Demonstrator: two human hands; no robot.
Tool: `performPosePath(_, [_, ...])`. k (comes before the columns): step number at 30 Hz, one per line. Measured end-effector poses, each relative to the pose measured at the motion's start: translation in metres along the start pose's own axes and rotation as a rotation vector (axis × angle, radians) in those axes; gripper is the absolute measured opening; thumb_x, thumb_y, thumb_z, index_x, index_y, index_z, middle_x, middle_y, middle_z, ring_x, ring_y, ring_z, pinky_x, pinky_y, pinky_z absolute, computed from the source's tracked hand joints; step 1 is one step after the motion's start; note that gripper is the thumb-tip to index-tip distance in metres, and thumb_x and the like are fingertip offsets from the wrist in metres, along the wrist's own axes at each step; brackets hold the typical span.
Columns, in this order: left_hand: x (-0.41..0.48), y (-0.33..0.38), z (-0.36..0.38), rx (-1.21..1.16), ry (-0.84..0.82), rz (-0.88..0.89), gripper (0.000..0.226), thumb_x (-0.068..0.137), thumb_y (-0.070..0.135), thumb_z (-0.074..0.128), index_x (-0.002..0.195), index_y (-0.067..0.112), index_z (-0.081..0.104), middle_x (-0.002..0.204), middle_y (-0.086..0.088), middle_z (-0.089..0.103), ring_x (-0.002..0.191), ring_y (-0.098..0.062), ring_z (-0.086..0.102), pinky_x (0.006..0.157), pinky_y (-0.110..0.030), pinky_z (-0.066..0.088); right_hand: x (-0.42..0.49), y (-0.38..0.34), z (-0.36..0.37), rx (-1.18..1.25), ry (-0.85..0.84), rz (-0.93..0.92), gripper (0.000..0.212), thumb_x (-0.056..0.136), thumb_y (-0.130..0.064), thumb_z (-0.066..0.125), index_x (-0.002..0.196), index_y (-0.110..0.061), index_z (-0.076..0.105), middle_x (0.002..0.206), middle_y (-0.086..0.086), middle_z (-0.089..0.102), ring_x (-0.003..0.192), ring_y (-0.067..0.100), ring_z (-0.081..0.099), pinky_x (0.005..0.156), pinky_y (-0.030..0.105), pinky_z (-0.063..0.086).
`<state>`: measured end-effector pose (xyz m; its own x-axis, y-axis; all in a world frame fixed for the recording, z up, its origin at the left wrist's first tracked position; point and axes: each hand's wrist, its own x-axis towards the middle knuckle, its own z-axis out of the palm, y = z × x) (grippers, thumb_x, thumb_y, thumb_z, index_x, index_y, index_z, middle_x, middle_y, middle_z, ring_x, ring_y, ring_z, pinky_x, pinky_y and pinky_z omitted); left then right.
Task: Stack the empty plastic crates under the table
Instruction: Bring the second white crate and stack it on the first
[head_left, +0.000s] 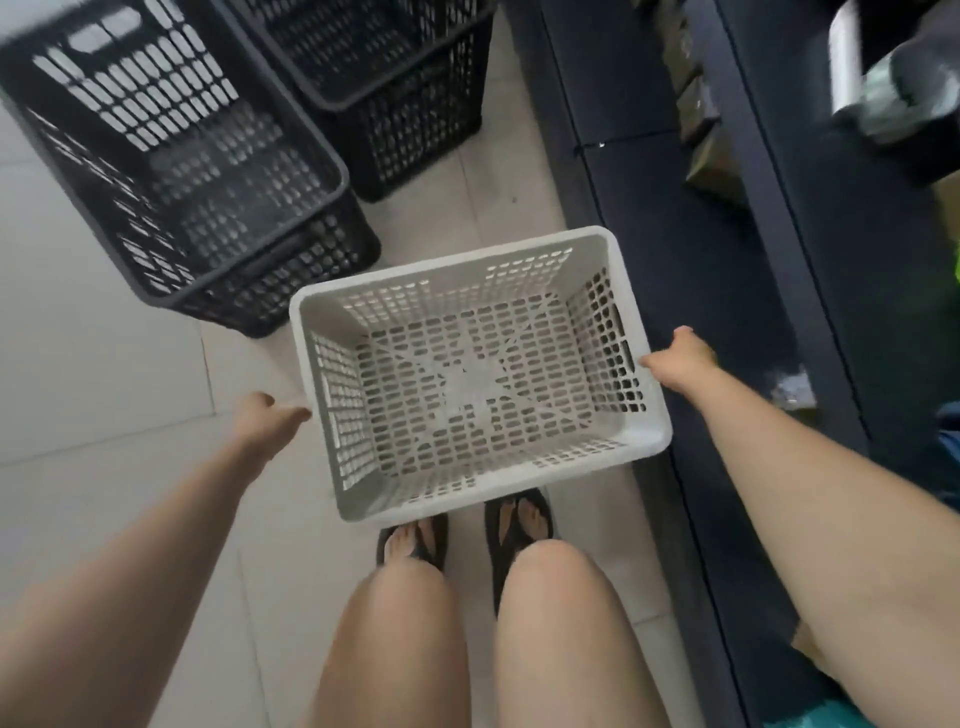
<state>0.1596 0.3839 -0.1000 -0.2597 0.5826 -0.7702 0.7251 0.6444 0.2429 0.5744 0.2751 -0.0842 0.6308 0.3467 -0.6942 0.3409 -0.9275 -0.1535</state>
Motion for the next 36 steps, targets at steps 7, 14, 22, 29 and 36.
performPosePath(7, [0.090,-0.011,0.070,-0.445,-0.018,-0.071,0.015,0.092,0.001,0.050,0.081,0.011,0.054,0.088,-0.019,0.056,0.056,-0.022,0.064,0.047,-0.025,0.052,0.110,0.013,0.062,0.501,-0.030,0.121,0.029,0.091,-0.004,0.049,0.118,0.003,0.057,0.074,0.007,0.054,0.061,0.016,0.049,0.061,0.031,0.045])
performPosePath(14, [-0.014,0.014,-0.016,-0.435,0.021,-0.061,0.029,0.089,-0.005,0.047,0.072,0.019,0.049,0.070,-0.008,0.049,0.055,-0.018,0.045,0.044,-0.020,0.044,0.003,0.013,-0.016,0.568,-0.064,0.142,0.020,0.093,-0.003,0.046,0.106,-0.008,0.061,0.076,0.003,0.057,0.068,0.014,0.053,0.078,0.034,0.054])
performPosePath(22, [-0.169,0.033,-0.154,-0.402,0.074,-0.005,0.020,0.086,-0.006,0.051,0.091,0.013,0.056,0.070,-0.006,0.051,0.057,-0.017,0.047,0.053,-0.027,0.043,-0.160,0.008,-0.116,0.621,-0.132,0.148,0.016,0.084,0.006,0.049,0.090,-0.006,0.059,0.078,0.012,0.060,0.064,0.020,0.055,0.063,0.035,0.050])
performPosePath(29, [-0.212,0.019,-0.221,-0.338,-0.036,0.088,0.016,0.083,-0.007,0.055,0.087,0.007,0.060,0.072,-0.011,0.053,0.058,-0.022,0.051,0.049,-0.025,0.049,-0.266,0.039,-0.124,0.655,-0.131,0.136,0.018,0.080,0.012,0.050,0.090,0.001,0.058,0.079,0.017,0.060,0.065,0.024,0.056,0.068,0.037,0.052])
performPosePath(36, [-0.278,0.007,-0.233,-0.091,-0.184,0.354,0.022,0.082,-0.008,0.056,0.104,-0.003,0.054,0.073,-0.013,0.049,0.056,-0.022,0.053,0.050,-0.030,0.046,-0.392,0.150,-0.073,0.902,-0.005,0.246,0.019,0.085,0.004,0.054,0.103,0.002,0.061,0.076,0.017,0.058,0.059,0.022,0.054,0.062,0.034,0.050])
